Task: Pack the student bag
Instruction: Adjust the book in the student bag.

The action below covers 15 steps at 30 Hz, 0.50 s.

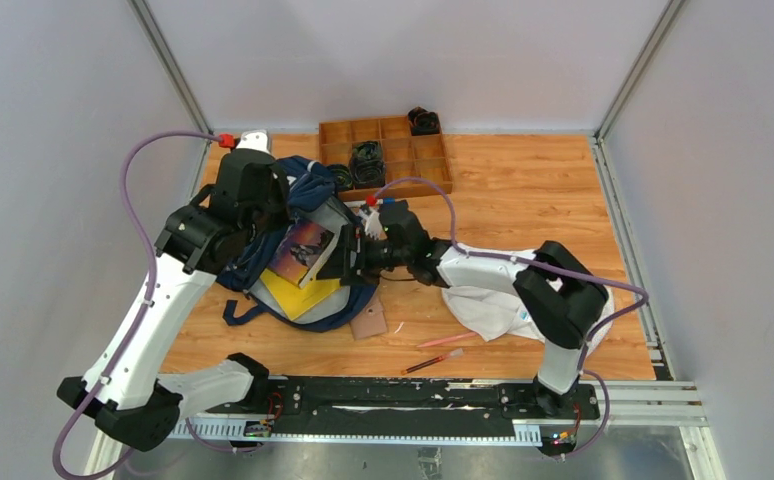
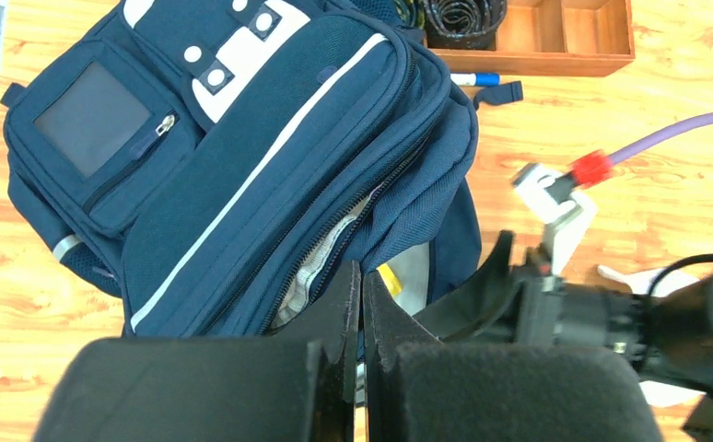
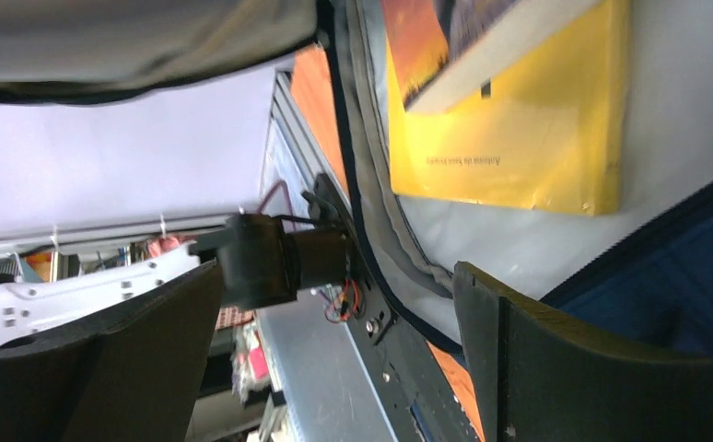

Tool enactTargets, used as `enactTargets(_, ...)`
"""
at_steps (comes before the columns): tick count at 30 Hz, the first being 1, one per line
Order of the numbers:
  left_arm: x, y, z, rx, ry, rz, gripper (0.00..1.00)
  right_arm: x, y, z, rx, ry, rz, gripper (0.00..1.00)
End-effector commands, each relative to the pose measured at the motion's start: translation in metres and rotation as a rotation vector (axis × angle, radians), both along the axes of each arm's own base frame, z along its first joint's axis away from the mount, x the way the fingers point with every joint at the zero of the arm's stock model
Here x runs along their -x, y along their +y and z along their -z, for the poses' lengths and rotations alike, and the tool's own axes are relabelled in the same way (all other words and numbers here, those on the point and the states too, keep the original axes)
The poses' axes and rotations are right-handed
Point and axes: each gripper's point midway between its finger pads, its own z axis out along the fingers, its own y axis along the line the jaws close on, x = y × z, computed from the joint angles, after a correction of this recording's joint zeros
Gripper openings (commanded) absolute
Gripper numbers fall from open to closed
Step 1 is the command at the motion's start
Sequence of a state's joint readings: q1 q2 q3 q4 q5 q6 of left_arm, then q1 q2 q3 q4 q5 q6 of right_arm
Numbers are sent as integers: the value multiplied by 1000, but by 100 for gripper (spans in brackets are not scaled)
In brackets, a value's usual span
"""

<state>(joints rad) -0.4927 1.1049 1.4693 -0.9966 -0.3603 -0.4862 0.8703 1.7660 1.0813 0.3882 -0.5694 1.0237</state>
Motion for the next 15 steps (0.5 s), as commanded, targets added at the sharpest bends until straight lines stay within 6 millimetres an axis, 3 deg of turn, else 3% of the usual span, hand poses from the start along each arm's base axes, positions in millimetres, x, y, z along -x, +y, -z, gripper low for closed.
enactTargets(1, -4, 0, -35, 97, -145, -24, 0, 35, 10, 46, 89, 84, -107, 97)
enactTargets(4, -2, -1, -30, 101, -134, -19, 0, 40, 2, 86, 266, 195, -92, 99)
enactTargets(6, -2, -2, -28, 101, -130, -17, 0, 44, -3, 99, 321, 227, -73, 100)
enactTargets(10, -1, -4, -23, 113, -124, -11, 0, 42, -9, 108, 388, 221, -29, 100)
enactTargets(15, 4, -8, -22, 146, -123, 10, 0, 23, 8, 114, 365, 188, 10, 100)
